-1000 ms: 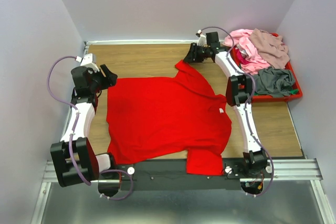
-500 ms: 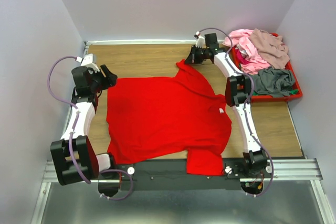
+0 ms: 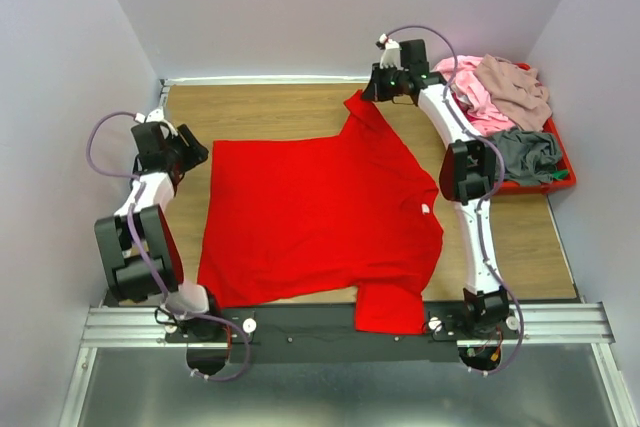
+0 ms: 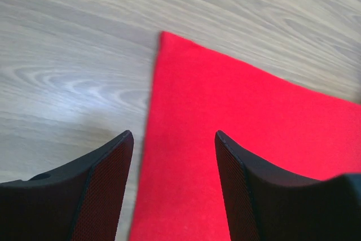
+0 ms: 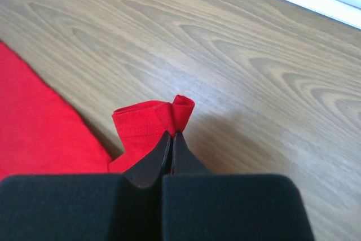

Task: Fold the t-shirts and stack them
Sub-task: Flatten the tshirt out

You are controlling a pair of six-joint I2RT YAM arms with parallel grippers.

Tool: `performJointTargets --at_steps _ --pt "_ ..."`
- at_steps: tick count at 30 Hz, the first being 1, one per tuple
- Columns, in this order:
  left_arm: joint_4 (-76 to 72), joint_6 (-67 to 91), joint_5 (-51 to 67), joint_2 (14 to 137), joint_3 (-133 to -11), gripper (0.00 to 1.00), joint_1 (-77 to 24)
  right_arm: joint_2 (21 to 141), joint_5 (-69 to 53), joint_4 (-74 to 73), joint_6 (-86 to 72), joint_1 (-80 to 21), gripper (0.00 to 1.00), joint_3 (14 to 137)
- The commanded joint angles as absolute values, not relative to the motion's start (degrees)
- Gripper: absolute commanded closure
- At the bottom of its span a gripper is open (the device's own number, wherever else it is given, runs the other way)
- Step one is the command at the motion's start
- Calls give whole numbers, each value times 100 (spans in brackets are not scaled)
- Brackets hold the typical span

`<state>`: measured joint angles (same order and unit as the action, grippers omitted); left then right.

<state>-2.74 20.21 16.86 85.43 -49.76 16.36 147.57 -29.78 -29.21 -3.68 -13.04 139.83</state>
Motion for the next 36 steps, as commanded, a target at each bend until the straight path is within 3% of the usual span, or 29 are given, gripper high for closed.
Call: performJointTargets --at_steps 1,14,25,33,36 --pt "-203 1978 1424 9129 -5570 35 1722 14196 -2839 -2944 173 -1274 100 13431" --pt "-18 1512 2742 10968 -6644 42 1626 14202 -2980 -2944 308 -1275 99 12577" --pt "553 1380 2039 11565 -7347 44 1372 14660 -2593 -2944 431 -1239 91 12884" --pt "975 1240 1249 11935 -7927 54 985 14713 -2628 -2944 431 -1222 91 12850" --pt "1019 1196 1064 11936 -7972 64 923 14695 -2628 -2944 457 -1213 91 12832"
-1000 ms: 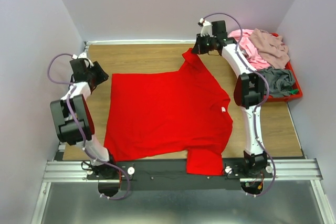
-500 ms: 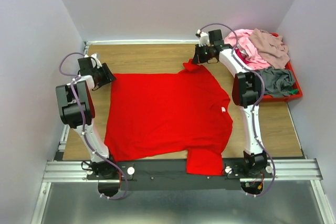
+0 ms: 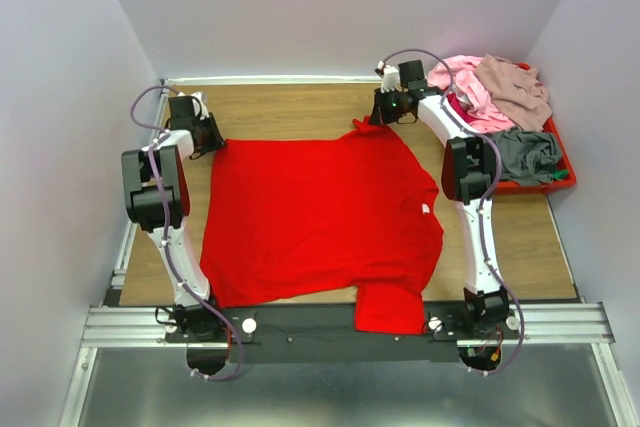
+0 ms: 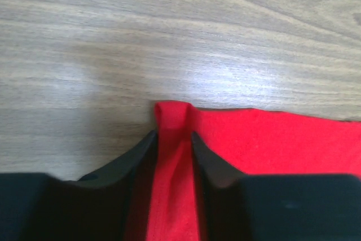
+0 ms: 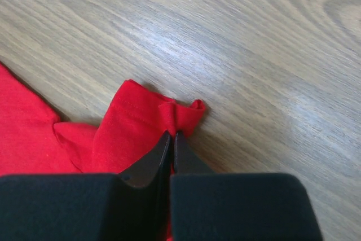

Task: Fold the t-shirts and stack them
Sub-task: Flatten the tshirt out

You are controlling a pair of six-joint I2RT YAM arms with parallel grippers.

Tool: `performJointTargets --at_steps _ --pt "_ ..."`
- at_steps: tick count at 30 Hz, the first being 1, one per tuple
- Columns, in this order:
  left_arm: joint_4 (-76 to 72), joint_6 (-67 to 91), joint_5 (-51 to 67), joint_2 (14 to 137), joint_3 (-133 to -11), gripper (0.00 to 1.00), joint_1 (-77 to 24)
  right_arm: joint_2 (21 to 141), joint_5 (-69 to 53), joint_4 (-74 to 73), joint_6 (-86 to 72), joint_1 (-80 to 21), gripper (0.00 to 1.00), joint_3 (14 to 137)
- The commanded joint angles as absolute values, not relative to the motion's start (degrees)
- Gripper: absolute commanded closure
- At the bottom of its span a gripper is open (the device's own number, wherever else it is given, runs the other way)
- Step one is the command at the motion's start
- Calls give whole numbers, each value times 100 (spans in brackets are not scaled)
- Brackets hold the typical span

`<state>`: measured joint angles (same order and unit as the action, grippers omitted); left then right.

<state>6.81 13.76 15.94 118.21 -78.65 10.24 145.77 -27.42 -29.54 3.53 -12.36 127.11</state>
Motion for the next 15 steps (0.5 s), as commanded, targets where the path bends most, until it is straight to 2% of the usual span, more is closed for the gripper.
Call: performJointTargets --at_steps 1,3,4,15 --pt "1028 1195 1020 11927 -7972 77 888 14687 -2584 -2944 466 -1213 91 12832" --pt "1046 1187 906 11874 -7963 95 870 14660 -2532 -2944 492 -1204 91 12823" --pt "1037 1195 862 11804 -7945 100 888 14617 -2453 -2944 492 -1178 91 12832" --pt "844 1283 677 11338 -7621 100 1028 14484 -1977 -2935 545 -879 89 12920"
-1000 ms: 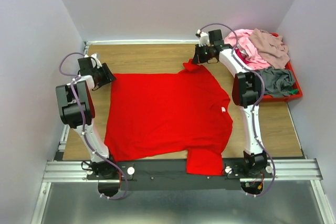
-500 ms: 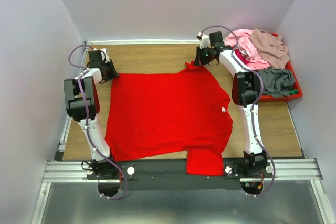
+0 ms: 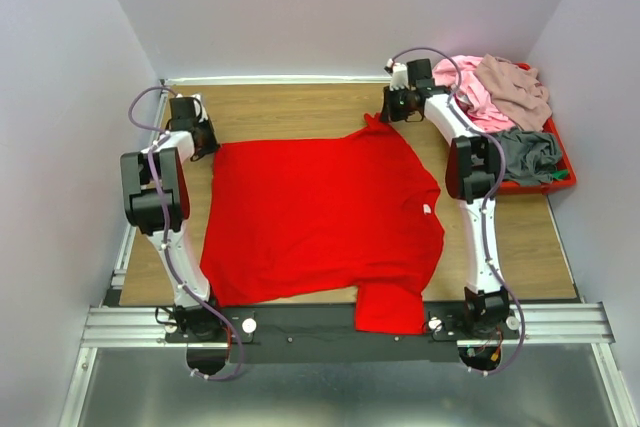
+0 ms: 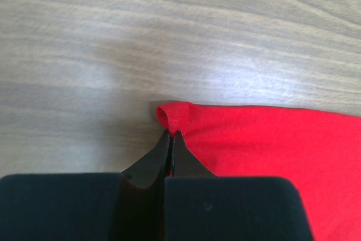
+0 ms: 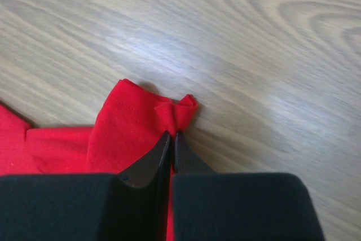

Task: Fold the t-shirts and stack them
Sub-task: Flatten the tshirt out

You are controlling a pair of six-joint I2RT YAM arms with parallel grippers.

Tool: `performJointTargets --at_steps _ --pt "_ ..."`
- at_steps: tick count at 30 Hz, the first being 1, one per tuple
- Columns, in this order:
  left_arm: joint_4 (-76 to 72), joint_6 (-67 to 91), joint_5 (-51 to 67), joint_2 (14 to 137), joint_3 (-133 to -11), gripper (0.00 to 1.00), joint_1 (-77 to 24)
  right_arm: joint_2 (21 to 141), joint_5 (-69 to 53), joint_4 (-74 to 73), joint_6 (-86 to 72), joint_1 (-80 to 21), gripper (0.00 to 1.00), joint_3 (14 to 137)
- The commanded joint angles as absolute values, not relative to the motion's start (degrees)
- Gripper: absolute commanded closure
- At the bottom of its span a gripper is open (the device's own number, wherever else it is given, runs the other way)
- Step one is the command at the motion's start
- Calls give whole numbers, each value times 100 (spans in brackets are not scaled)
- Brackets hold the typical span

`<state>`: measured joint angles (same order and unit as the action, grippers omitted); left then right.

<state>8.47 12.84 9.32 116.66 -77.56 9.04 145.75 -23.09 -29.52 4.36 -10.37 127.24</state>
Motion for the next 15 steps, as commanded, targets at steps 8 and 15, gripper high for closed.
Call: performJointTargets --at_steps 8,15 --pt "756 1318 712 11083 -7462 100 1151 14519 -1986 -2936 510 -765 86 13113" --pt "703 1292 905 11092 -7427 100 1143 14792 -2223 -2936 308 -773 71 13640"
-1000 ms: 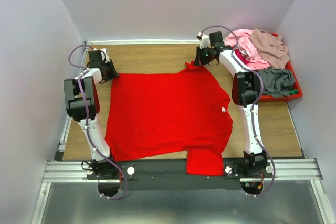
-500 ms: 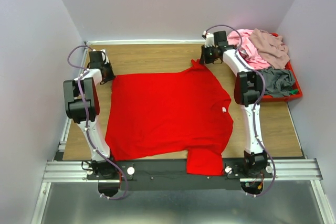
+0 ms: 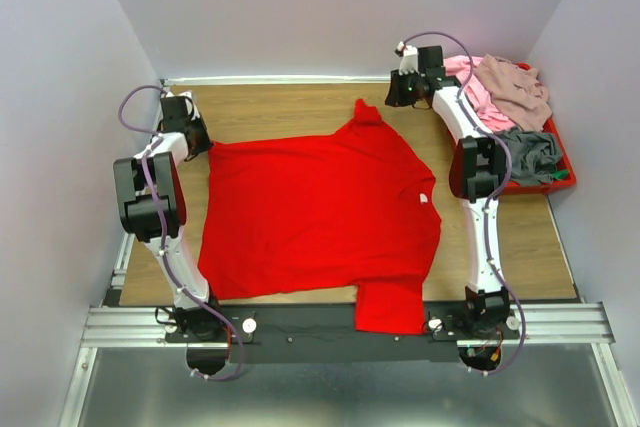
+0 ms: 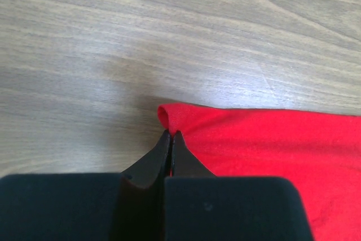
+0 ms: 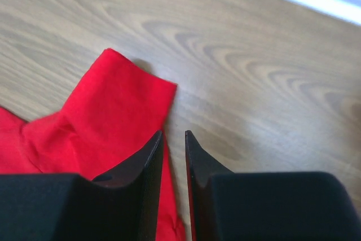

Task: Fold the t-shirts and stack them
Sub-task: Flatten the tshirt out

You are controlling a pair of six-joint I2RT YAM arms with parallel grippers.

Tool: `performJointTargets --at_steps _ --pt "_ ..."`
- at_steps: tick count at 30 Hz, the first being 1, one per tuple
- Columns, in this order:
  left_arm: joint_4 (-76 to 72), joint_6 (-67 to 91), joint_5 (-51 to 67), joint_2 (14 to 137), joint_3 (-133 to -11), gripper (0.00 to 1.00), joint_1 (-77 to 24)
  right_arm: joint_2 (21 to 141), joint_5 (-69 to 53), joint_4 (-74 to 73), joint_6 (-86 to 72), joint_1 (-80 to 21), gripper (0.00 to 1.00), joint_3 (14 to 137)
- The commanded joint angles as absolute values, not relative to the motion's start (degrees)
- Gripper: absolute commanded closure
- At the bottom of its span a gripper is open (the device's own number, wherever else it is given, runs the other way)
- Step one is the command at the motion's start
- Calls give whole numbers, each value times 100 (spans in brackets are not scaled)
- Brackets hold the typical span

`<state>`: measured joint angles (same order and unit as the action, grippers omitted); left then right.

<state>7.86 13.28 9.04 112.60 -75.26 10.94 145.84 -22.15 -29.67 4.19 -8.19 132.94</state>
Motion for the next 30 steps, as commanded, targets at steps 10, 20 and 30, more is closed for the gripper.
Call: performJointTargets --at_steps 10,20,30 --pt "694 1283 1125 11145 -7436 100 1151 15160 -2820 -2918 -243 -773 54 13737" --pt "694 1283 1195 11057 -7444 100 1142 15916 -3260 -2584 -1494 -773 42 14098" --pt "694 1274 1239 11039 -7453 100 1142 16137 -3902 -2417 -1977 -765 59 13992"
